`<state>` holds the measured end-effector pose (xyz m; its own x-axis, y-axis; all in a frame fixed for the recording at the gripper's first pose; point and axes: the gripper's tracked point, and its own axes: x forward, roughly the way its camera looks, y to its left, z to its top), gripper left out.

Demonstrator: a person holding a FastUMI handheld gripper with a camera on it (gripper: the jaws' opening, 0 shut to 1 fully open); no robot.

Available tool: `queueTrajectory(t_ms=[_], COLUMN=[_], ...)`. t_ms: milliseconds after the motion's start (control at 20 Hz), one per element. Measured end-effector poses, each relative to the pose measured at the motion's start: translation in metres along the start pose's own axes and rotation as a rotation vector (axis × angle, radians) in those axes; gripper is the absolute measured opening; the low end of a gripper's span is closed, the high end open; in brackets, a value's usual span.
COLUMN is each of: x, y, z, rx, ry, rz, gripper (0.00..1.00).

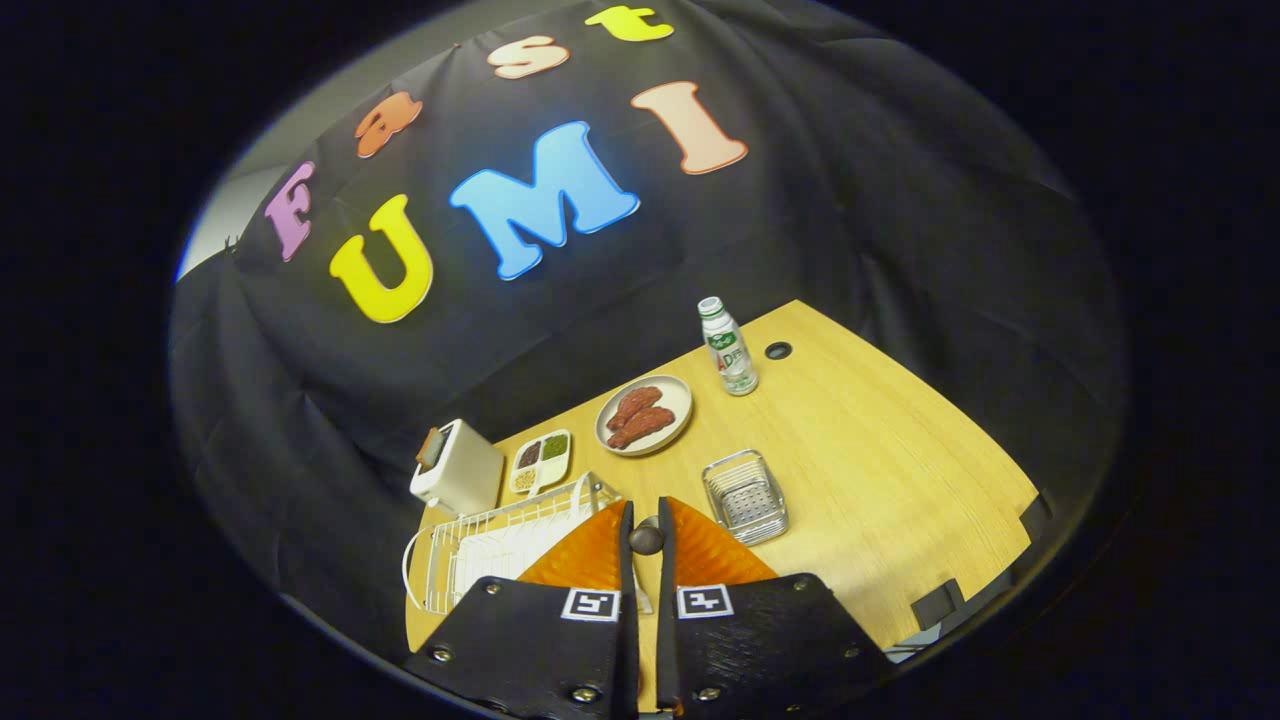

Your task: Take the plate from the dish rack, then take the spoon from the basket and place it into the plate.

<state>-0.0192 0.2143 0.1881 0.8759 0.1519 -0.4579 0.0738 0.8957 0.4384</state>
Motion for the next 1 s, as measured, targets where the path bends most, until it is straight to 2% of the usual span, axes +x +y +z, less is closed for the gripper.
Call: queueTrajectory(t_ms=[200,550,1000], x=[-0.006,-0.007,0.007], y=[0.045,0.104,0.144], z=[-0.03,-0.105,-0.186], rx=[-0.062,-0.219,-0.431], ry=[0.075,0.23,0.394], rz=[0.088,0.192,0.238], gripper=[0.07,0.06,0.07])
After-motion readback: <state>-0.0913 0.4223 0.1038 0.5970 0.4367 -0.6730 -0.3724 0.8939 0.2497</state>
